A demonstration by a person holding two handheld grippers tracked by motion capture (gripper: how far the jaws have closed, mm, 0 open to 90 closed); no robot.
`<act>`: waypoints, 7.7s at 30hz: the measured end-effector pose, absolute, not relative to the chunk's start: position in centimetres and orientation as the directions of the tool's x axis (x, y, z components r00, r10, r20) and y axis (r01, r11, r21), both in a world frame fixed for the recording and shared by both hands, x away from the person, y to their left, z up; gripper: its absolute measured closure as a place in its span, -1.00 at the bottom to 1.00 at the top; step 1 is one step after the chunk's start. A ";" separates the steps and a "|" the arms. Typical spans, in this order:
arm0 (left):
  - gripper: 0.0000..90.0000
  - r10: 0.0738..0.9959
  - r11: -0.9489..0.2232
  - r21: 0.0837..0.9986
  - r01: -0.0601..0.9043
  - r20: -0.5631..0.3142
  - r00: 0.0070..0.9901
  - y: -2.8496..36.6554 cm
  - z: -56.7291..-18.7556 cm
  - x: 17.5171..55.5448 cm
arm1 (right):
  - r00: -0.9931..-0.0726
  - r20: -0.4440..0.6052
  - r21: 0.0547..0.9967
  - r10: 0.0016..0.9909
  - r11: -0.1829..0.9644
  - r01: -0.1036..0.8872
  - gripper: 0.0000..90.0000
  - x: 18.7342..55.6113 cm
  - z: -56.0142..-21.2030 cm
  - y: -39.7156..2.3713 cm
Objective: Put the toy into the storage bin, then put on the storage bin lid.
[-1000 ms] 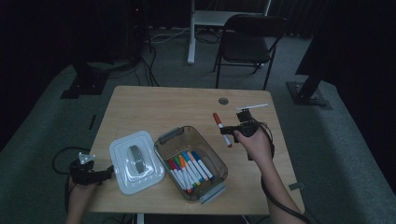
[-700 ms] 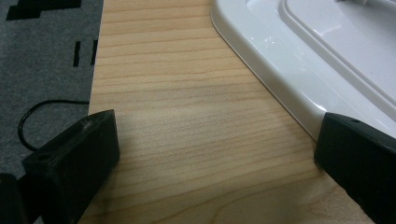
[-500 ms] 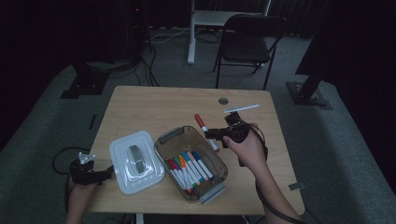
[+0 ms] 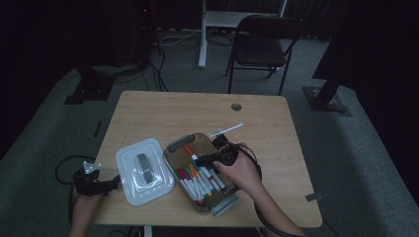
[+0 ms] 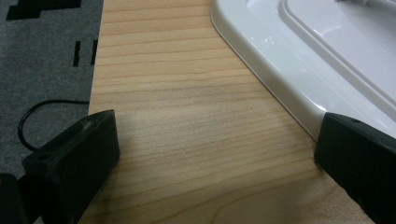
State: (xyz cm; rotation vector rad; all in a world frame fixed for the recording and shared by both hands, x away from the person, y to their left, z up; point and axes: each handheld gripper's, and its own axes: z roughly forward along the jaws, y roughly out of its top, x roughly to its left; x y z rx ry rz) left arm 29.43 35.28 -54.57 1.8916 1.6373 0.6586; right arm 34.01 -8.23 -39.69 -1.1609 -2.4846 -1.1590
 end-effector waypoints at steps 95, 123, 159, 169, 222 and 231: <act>-0.99 0.990 -0.108 0.684 0.722 0.010 0.139 35.3 -54.6 29.4 | -0.488 0.169 0.761 0.856 0.202 0.617 -0.21 36.5 -50.5 -24.6; -0.99 0.990 -0.109 0.684 0.722 0.011 0.139 35.3 -54.6 29.4 | -0.420 0.006 0.731 0.907 0.283 0.621 -0.60 34.7 -54.9 -25.4; -0.99 0.977 -0.112 0.701 0.704 -0.050 0.205 32.6 -51.4 26.9 | -0.341 0.007 0.722 0.940 0.231 0.652 -0.73 34.5 -55.0 -25.7; -0.98 0.942 -0.165 0.727 0.666 -0.084 0.324 29.0 -49.6 26.5 | -0.340 0.007 0.722 0.940 0.231 0.652 -0.74 34.5 -55.0 -25.7; 0.48 0.945 -0.195 0.730 0.655 -0.040 0.325 25.5 -51.8 29.8 | -0.341 0.006 0.722 0.940 0.232 0.652 -0.73 34.5 -55.0 -25.7; 0.43 0.947 -0.211 0.710 0.672 -0.022 0.320 25.7 -52.8 30.1 | -0.340 0.009 0.722 0.940 0.229 0.653 -0.73 34.5 -55.0 -25.7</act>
